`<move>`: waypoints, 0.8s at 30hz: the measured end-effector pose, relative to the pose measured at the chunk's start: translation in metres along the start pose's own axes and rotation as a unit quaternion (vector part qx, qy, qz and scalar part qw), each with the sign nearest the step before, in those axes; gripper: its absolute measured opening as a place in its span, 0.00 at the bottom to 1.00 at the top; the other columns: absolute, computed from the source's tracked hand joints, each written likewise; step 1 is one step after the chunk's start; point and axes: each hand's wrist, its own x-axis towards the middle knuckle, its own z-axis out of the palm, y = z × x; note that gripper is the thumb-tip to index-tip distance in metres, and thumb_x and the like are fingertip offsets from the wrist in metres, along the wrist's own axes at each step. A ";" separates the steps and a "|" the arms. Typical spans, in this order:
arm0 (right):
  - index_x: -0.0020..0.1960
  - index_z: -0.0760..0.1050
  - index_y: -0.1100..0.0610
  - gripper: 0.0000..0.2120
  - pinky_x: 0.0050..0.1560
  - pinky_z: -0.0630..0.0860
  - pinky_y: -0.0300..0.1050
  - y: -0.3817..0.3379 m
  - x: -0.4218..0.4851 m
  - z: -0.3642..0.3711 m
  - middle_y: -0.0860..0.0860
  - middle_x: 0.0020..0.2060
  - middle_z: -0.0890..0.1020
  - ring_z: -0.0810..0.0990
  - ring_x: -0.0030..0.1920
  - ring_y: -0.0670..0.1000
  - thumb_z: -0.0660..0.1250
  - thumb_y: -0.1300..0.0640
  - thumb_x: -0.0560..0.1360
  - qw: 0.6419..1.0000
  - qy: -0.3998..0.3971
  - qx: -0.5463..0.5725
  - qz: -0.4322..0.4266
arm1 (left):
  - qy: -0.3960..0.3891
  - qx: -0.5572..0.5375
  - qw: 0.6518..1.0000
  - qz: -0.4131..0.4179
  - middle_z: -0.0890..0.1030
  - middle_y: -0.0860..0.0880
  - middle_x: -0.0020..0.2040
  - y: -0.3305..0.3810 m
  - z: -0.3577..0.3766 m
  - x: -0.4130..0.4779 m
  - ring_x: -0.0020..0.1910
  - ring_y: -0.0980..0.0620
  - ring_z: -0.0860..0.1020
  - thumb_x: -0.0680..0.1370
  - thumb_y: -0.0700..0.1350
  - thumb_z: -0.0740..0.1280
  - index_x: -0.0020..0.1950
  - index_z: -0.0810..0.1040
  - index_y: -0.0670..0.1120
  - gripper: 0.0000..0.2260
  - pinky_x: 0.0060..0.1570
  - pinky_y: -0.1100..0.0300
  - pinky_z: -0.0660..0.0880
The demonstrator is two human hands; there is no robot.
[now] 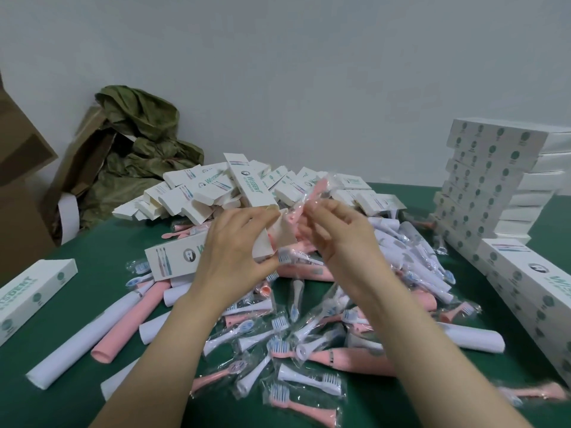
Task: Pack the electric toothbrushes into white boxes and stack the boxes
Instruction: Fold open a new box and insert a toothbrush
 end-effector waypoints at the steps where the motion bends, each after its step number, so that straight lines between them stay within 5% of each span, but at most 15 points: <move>1: 0.49 0.75 0.60 0.07 0.34 0.81 0.42 0.007 -0.004 0.005 0.52 0.35 0.83 0.83 0.35 0.47 0.71 0.61 0.73 1.000 0.008 0.010 0.002 | 0.000 -0.003 1.000 -0.004 0.79 0.48 0.57 -0.001 0.000 0.000 0.57 0.45 0.73 0.66 0.45 0.76 0.63 0.76 0.44 0.26 0.59 0.51 0.67; 4: 0.59 0.68 0.50 0.19 0.41 0.83 0.54 0.022 -0.004 0.012 0.56 0.36 0.83 0.84 0.37 0.51 0.69 0.65 0.74 0.996 0.084 -0.031 -0.018 | -0.003 -0.006 1.000 -0.006 0.78 0.49 0.58 -0.001 -0.001 0.001 0.58 0.46 0.73 0.66 0.44 0.76 0.66 0.74 0.46 0.28 0.60 0.51 0.67; 6: 0.59 0.70 0.46 0.22 0.42 0.82 0.49 0.024 -0.004 0.011 0.57 0.37 0.82 0.84 0.37 0.52 0.68 0.68 0.73 0.987 0.122 -0.076 -0.075 | -0.004 -0.007 1.000 0.002 0.78 0.49 0.59 0.001 -0.002 0.000 0.58 0.47 0.72 0.69 0.51 0.70 0.66 0.74 0.46 0.26 0.60 0.53 0.66; 8: 0.58 0.74 0.48 0.18 0.42 0.82 0.46 0.025 -0.002 0.010 0.56 0.36 0.82 0.85 0.36 0.52 0.68 0.67 0.74 0.974 0.138 -0.135 -0.120 | -0.002 -0.007 1.000 0.012 0.79 0.49 0.58 0.005 -0.003 0.001 0.57 0.49 0.72 0.70 0.54 0.65 0.67 0.74 0.46 0.26 0.59 0.55 0.65; 15: 0.48 0.76 0.44 0.10 0.46 0.81 0.53 0.036 -0.003 0.024 0.51 0.38 0.84 0.84 0.40 0.50 0.69 0.59 0.74 0.959 0.158 -0.184 -0.148 | 0.007 -0.039 0.998 -0.045 0.77 0.46 0.55 0.005 -0.004 0.000 0.56 0.52 0.69 0.63 0.42 0.76 0.66 0.71 0.44 0.33 0.56 0.57 0.64; 18: 0.51 0.77 0.43 0.11 0.48 0.80 0.50 0.035 -0.001 0.025 0.49 0.37 0.84 0.83 0.41 0.49 0.68 0.59 0.75 0.944 0.144 -0.250 -0.159 | 0.005 -0.041 0.997 -0.057 0.77 0.46 0.55 0.006 -0.003 0.000 0.56 0.53 0.67 0.61 0.39 0.76 0.65 0.71 0.44 0.33 0.54 0.58 0.63; 22: 0.54 0.80 0.55 0.08 0.51 0.80 0.54 0.031 -0.002 0.029 0.48 0.41 0.84 0.83 0.45 0.49 0.68 0.61 0.75 0.953 0.123 -0.242 -0.136 | 0.007 -0.041 0.998 -0.053 0.78 0.46 0.56 0.002 -0.001 0.000 0.56 0.50 0.70 0.62 0.39 0.76 0.65 0.72 0.44 0.32 0.55 0.60 0.63; 24: 0.55 0.79 0.52 0.08 0.56 0.76 0.50 0.035 -0.006 0.031 0.47 0.48 0.80 0.79 0.50 0.47 0.66 0.55 0.77 0.922 0.079 -0.340 -0.167 | -0.004 -0.041 0.998 -0.055 0.77 0.48 0.57 0.001 0.001 0.000 0.58 0.51 0.69 0.64 0.40 0.75 0.65 0.71 0.45 0.31 0.55 0.61 0.62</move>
